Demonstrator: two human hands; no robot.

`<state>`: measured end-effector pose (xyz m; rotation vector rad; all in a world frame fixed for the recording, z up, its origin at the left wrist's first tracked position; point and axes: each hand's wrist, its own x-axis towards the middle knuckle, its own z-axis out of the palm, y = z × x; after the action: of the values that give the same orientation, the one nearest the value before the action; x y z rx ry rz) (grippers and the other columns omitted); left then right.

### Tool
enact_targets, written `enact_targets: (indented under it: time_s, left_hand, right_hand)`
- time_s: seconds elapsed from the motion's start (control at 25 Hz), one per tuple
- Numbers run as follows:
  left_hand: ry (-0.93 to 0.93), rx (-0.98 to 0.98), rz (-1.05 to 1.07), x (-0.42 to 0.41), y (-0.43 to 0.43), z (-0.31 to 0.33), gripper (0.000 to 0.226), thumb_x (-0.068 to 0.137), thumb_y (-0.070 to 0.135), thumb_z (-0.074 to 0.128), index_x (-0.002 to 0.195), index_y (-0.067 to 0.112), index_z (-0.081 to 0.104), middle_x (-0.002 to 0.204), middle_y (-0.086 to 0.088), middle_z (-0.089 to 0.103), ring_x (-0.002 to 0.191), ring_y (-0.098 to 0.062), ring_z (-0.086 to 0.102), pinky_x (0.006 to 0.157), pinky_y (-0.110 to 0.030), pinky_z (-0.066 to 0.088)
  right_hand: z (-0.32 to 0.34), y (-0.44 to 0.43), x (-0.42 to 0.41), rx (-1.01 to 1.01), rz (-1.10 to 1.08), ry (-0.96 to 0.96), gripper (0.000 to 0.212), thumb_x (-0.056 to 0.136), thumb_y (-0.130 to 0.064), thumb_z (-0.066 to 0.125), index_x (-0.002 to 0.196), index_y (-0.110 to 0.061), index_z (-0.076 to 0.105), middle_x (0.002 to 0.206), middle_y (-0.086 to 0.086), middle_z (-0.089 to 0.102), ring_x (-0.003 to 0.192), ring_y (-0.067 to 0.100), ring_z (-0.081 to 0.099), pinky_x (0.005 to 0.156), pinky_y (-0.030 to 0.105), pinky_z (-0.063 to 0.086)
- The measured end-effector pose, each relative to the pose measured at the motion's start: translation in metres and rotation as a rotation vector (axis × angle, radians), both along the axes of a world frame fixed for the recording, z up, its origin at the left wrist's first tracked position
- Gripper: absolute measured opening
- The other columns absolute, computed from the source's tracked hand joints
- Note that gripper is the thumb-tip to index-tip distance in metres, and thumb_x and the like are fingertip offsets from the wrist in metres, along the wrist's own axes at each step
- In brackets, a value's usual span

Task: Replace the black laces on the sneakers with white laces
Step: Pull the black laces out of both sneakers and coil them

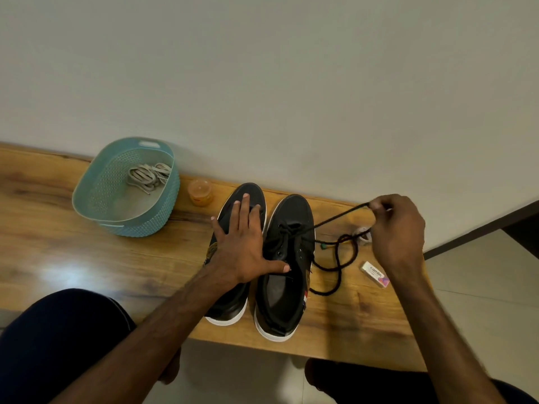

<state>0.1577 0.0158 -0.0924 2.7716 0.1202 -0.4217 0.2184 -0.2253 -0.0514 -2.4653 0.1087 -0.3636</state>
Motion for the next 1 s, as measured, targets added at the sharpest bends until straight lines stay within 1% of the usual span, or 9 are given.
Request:
enact_targets:
  time_s: [0.08, 0.2, 0.32, 0.44, 0.56, 0.68, 0.76, 0.88, 1.0]
  left_hand:
    - [-0.004, -0.002, -0.001, 0.0, 0.0, 0.0, 0.137, 0.062, 0.081, 0.066, 0.155, 0.013, -0.01, 0.159, -0.005, -0.031, 0.147, -0.025, -0.026, 0.114, -0.068, -0.006]
    - [-0.005, -0.004, -0.004, 0.0, 0.0, 0.0, 0.138, 0.062, 0.082, 0.065, 0.155, 0.013, -0.01, 0.159, -0.006, -0.032, 0.147, -0.025, -0.027, 0.114, -0.068, -0.007]
    - [0.007, -0.005, -0.003, 0.0, 0.0, 0.0, 0.138, 0.062, 0.081, 0.065, 0.154, 0.013, -0.011, 0.158, -0.006, -0.032, 0.147, -0.025, -0.027, 0.114, -0.068, -0.007]
    - [0.01, 0.0, -0.003, -0.001, 0.0, 0.001, 0.137, 0.063, 0.081, 0.065, 0.154, 0.013, -0.011, 0.158, -0.006, -0.032, 0.147, -0.025, -0.027, 0.114, -0.068, -0.007]
    - [0.022, -0.004, 0.005, -0.001, 0.0, 0.003, 0.136, 0.064, 0.08, 0.066, 0.155, 0.013, -0.011, 0.158, -0.006, -0.032, 0.147, -0.025, -0.027, 0.114, -0.069, -0.006]
    - [0.025, -0.007, 0.0, 0.0, 0.0, 0.003, 0.135, 0.065, 0.079, 0.066, 0.155, 0.013, -0.01, 0.159, -0.006, -0.031, 0.147, -0.026, -0.027, 0.114, -0.069, -0.004]
    - [0.025, -0.003, -0.012, 0.0, 0.0, 0.001, 0.133, 0.065, 0.08, 0.065, 0.155, 0.013, -0.007, 0.159, -0.006, -0.03, 0.147, -0.026, -0.025, 0.113, -0.07, -0.005]
    - [-0.019, -0.024, -0.075, 0.001, -0.001, 0.002, 0.119, 0.068, 0.081, 0.059, 0.155, 0.02, 0.006, 0.162, -0.006, -0.023, 0.15, -0.026, -0.018, 0.108, -0.068, -0.016]
    - [-0.136, -0.158, -0.17, 0.0, -0.007, 0.005, 0.072, 0.088, 0.066, 0.049, 0.149, 0.032, 0.032, 0.164, 0.004, 0.013, 0.151, -0.017, 0.013, 0.108, -0.066, -0.023]
  right_hand:
    - [-0.005, 0.01, -0.005, -0.241, 0.132, 0.01, 0.021, 0.095, -0.018, 0.061, 0.115, -0.02, 0.065, 0.12, 0.003, 0.06, 0.113, 0.027, 0.054, 0.089, 0.04, 0.046]
    - [-0.016, 0.046, -0.02, -0.462, 0.499, 0.175, 0.037, 0.099, -0.028, 0.053, 0.136, -0.029, 0.052, 0.137, -0.004, 0.054, 0.128, 0.021, 0.044, 0.104, 0.045, 0.033]
    - [-0.025, 0.063, -0.03, -0.603, 0.573, 0.251, 0.026, 0.102, -0.032, 0.045, 0.125, -0.028, 0.057, 0.125, -0.006, 0.059, 0.12, 0.017, 0.045, 0.104, 0.042, 0.027]
    - [-0.01, 0.047, -0.022, -0.635, 0.459, 0.206, 0.017, 0.093, -0.02, 0.056, 0.109, -0.025, 0.06, 0.113, -0.004, 0.061, 0.113, 0.019, 0.048, 0.101, 0.042, 0.033]
    - [0.003, 0.015, -0.008, -0.574, 0.197, 0.155, 0.025, 0.081, -0.007, 0.063, 0.104, -0.017, 0.061, 0.107, 0.003, 0.059, 0.103, 0.027, 0.054, 0.088, 0.042, 0.039]
    - [0.01, -0.007, -0.002, -0.266, -0.09, 0.094, 0.025, 0.083, 0.0, 0.058, 0.107, -0.008, 0.058, 0.11, 0.011, 0.056, 0.093, 0.034, 0.056, 0.079, 0.041, 0.039]
    - [0.014, -0.009, 0.003, -0.04, -0.222, 0.033, 0.016, 0.095, -0.004, 0.051, 0.11, -0.006, 0.058, 0.115, 0.012, 0.057, 0.089, 0.026, 0.055, 0.075, 0.032, 0.034]
    - [0.008, 0.006, 0.002, -0.018, -0.038, 0.018, 0.015, 0.102, -0.019, 0.049, 0.106, -0.011, 0.062, 0.104, 0.003, 0.06, 0.086, 0.017, 0.054, 0.071, 0.026, 0.034]
    - [-0.014, 0.028, -0.009, -0.116, 0.199, 0.129, 0.017, 0.098, -0.03, 0.055, 0.111, -0.021, 0.062, 0.105, -0.006, 0.063, 0.091, 0.015, 0.06, 0.074, 0.034, 0.047]
